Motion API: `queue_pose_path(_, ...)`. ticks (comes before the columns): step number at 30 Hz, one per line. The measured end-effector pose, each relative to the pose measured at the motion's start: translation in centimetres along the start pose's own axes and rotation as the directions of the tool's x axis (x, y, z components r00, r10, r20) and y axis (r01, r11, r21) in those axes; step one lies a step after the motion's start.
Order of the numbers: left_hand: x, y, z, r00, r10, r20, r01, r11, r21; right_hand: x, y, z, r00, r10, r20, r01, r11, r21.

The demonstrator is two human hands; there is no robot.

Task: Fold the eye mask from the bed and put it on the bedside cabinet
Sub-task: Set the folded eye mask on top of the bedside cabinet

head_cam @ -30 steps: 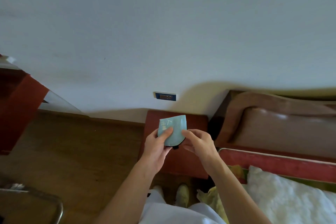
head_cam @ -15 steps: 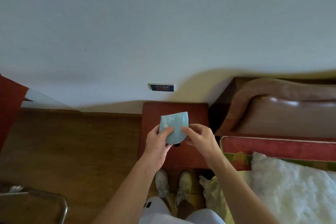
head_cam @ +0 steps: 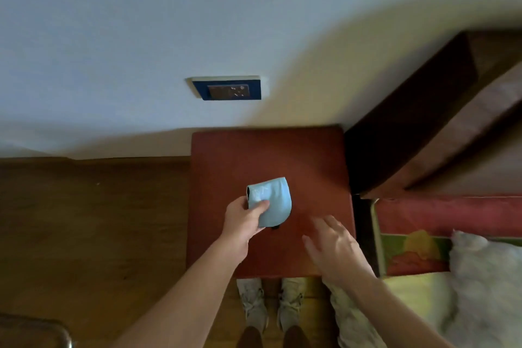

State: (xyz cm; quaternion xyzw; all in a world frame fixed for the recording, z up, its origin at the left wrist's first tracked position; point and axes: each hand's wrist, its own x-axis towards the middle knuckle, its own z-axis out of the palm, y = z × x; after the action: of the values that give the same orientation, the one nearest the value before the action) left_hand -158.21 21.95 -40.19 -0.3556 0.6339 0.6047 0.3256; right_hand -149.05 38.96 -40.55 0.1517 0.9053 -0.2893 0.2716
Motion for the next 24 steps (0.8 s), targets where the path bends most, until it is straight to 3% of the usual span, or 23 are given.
queue_pose_path(6,6.5,-3.4,0.1,0.996,0.091,-0.021,-0.083,0.965,0.247,0.8,5.4,6.0,0.996,-0.085,-0.037,0.076,0.976,-0.202)
queue_pose_path(9,7.8,-4.4,0.4,0.979,0.202,-0.018,-0.171,0.868,0.465,0.6,6.3,7.3,0.99,-0.118,-0.077,0.095,0.962,-0.257)
queue_pose_path(11,8.0,-4.7,0.7,0.935,0.355,-0.009,-0.278,0.747,0.605,0.8,6.8,8.0,0.989,-0.137,-0.064,0.113,0.951,-0.287)
queue_pose_path(13,8.2,-4.9,0.8,0.829,0.559,0.03,-0.413,0.574,0.707,1.0,7.3,8.6,0.987,-0.148,-0.059,0.123,0.943,-0.31)
queue_pose_path(17,7.2,-5.7,-0.5,0.612,0.741,0.277,-0.487,0.076,0.87,0.7,7.8,9.0,0.987,-0.158,-0.034,0.136,0.926,-0.352)
queue_pose_path(20,5.0,-7.3,-2.3,0.534,0.643,0.549,-0.544,-0.236,0.806,0.5,7.9,8.9,0.99,-0.141,0.004,0.133,0.922,-0.364)
queue_pose_path(22,3.9,-8.8,-3.4,0.573,0.502,0.648,-0.569,-0.326,0.755,0.3,8.0,9.0,0.989,-0.146,0.015,0.141,0.917,-0.374)
queue_pose_path(24,3.7,-10.0,-4.3,0.625,0.413,0.662,-0.563,-0.349,0.749,0.1,8.1,9.1,0.99,-0.138,0.04,0.142,0.909,-0.393)
